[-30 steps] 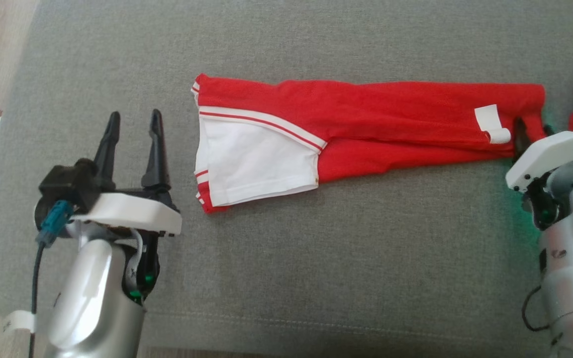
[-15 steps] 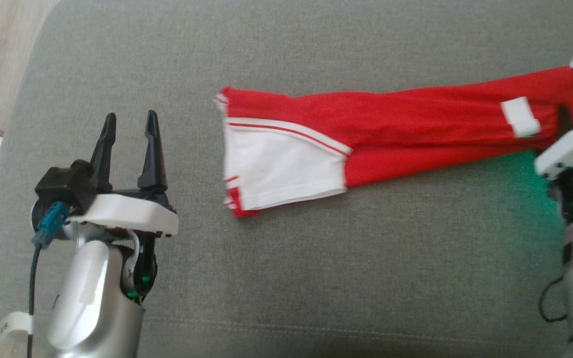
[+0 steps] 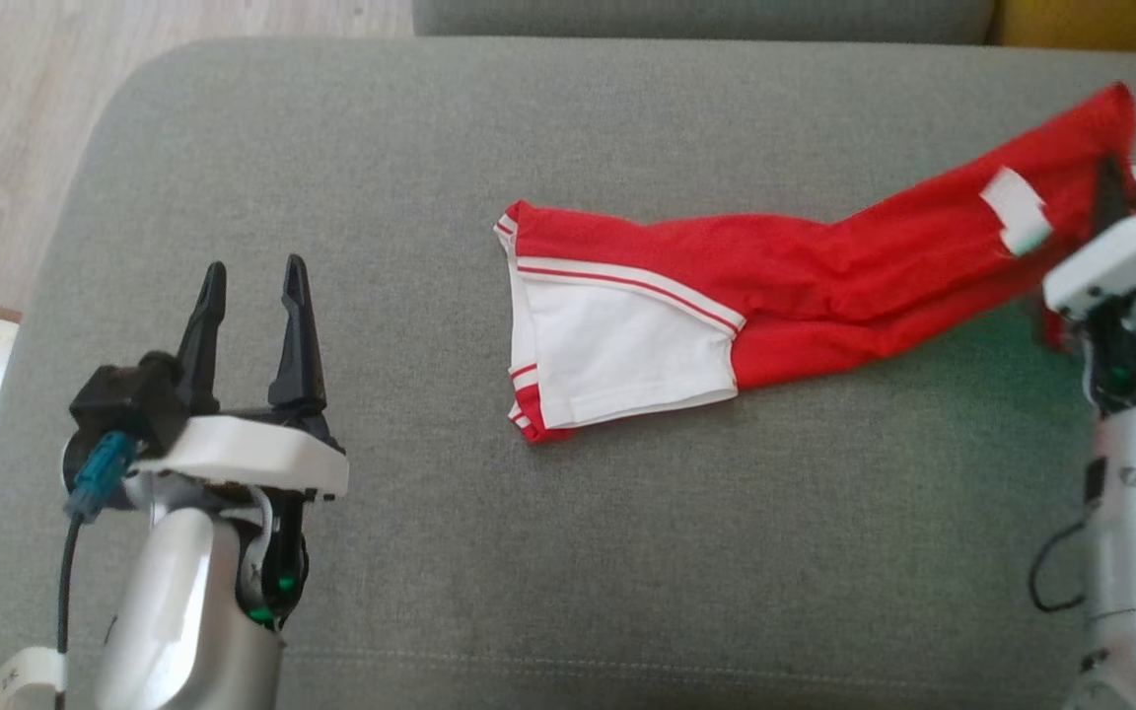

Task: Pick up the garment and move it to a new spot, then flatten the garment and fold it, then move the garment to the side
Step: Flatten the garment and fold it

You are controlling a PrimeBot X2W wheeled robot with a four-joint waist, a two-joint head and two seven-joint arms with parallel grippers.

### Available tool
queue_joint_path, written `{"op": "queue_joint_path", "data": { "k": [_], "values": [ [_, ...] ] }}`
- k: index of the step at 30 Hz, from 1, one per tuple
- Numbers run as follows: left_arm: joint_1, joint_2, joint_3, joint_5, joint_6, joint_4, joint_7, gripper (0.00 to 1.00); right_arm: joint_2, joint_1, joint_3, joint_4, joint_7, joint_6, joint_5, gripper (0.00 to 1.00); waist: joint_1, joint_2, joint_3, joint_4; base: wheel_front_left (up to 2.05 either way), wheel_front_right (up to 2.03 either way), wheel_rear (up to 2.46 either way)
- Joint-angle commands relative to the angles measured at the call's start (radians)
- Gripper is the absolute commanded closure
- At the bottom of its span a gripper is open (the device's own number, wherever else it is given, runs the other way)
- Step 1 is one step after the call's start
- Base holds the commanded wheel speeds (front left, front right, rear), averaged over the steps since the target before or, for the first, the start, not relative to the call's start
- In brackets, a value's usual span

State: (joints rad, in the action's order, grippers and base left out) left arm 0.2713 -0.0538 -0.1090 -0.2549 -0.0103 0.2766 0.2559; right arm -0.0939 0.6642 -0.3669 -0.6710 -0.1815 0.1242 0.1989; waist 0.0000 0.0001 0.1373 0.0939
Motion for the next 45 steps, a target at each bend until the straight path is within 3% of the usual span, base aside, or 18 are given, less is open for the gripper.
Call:
{"op": "queue_joint_path", "data": {
  "k": [1,6,15,23,39,40,41,45],
  "values": [
    [0.017,-0.008,0.041,0.012,-0.006,-0.029,0.006,0.0,0.016,0.02,0.048,0.068,-0.013,0.007,0.02,1.0,0.0,-0.0001,-0.013,0.003,0.0,0.0,0.0],
    [-0.002,-0.005,0.044,0.016,-0.008,-0.027,0.006,0.0,0.042,-0.003,0.148,0.159,-0.062,0.007,0.112,1.0,0.0,-0.0001,-0.047,0.017,0.0,0.0,0.0],
    [-0.029,-0.002,0.039,0.018,-0.011,-0.021,0.006,0.0,0.043,-0.061,0.449,0.184,-0.036,0.007,0.439,1.0,0.0,-0.0001,-0.083,0.059,0.0,0.0,0.0],
    [-0.042,0.0,0.027,0.02,-0.013,-0.019,0.006,0.0,0.043,-0.05,0.684,0.091,0.08,0.007,0.613,1.0,0.0,-0.0001,-0.079,0.095,0.0,0.0,0.0],
    [-0.018,0.003,-0.024,-0.001,-0.009,-0.004,0.006,0.0,0.044,0.088,1.124,-0.243,0.332,0.007,0.954,1.0,0.0,-0.0001,-0.008,0.21,0.0,0.0,0.0],
    [-0.014,0.003,-0.027,-0.008,-0.006,-0.005,0.006,0.0,0.044,0.1,1.176,-0.282,0.34,0.007,0.981,0.75,0.0,-0.0001,-0.001,0.218,0.0,0.0,0.0],
    [-0.013,0.003,-0.028,-0.01,-0.004,-0.005,0.006,0.0,0.044,0.103,1.203,-0.293,0.34,0.007,0.994,0.02,0.0,-0.0001,0.001,0.22,0.0,0.0,0.0],
    [-0.013,0.003,-0.026,-0.013,0.001,-0.004,0.006,0.0,0.044,0.102,1.305,-0.285,0.329,0.007,1.069,0.0,0.0,-0.0001,0.002,0.218,0.0,0.0,0.0]
  ]
}}
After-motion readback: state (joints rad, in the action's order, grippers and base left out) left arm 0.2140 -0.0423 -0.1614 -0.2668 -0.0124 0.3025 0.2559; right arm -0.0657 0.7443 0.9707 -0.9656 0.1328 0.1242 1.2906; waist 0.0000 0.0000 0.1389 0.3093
